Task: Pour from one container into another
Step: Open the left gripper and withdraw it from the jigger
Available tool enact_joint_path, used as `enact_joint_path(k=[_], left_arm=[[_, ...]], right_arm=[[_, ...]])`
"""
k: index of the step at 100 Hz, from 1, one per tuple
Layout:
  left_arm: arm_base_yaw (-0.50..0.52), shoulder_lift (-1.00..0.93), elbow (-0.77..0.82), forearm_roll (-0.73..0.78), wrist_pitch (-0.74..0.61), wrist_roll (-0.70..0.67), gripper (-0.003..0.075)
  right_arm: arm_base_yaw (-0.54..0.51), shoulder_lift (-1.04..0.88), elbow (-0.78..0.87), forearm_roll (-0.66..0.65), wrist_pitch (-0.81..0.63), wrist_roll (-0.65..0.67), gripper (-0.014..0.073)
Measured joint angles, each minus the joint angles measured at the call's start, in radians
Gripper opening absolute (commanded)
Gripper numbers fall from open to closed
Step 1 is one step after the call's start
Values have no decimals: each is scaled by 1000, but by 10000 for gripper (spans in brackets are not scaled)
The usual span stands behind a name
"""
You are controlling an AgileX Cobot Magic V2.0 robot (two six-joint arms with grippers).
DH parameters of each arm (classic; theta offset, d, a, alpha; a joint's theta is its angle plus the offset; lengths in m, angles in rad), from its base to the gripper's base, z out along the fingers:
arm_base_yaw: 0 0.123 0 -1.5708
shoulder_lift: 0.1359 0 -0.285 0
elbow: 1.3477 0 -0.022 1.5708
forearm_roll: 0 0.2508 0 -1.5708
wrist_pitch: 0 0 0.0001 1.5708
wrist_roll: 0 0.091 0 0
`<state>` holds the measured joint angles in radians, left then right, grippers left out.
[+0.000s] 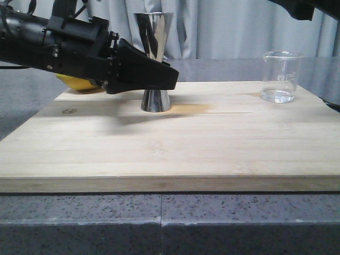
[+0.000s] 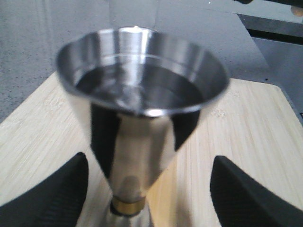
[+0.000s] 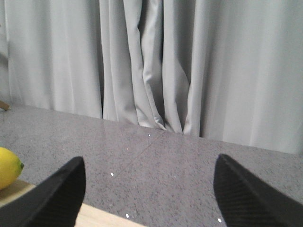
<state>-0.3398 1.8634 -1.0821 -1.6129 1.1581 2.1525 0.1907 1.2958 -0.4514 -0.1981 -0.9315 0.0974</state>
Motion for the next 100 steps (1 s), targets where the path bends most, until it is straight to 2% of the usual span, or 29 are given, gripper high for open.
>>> enact_joint_path(k=[11, 40, 67, 81, 100], left_arm=[[0, -36, -7, 47, -5, -37, 507], [0, -146, -7, 224, -138, -187, 507], [0, -276, -7, 430, -230, -387, 507], [0, -358, -7, 577, -288, -553, 507], [2, -491, -7, 804, -384, -866, 507]], right_arm=[[0, -40, -35, -9, 136, 11, 521], [0, -116, -165, -82, 482, 123, 521], [0, -170, -242, -102, 715, 159, 520], [0, -207, -244, -102, 783, 161, 520], [0, -262, -244, -102, 910, 162, 519]])
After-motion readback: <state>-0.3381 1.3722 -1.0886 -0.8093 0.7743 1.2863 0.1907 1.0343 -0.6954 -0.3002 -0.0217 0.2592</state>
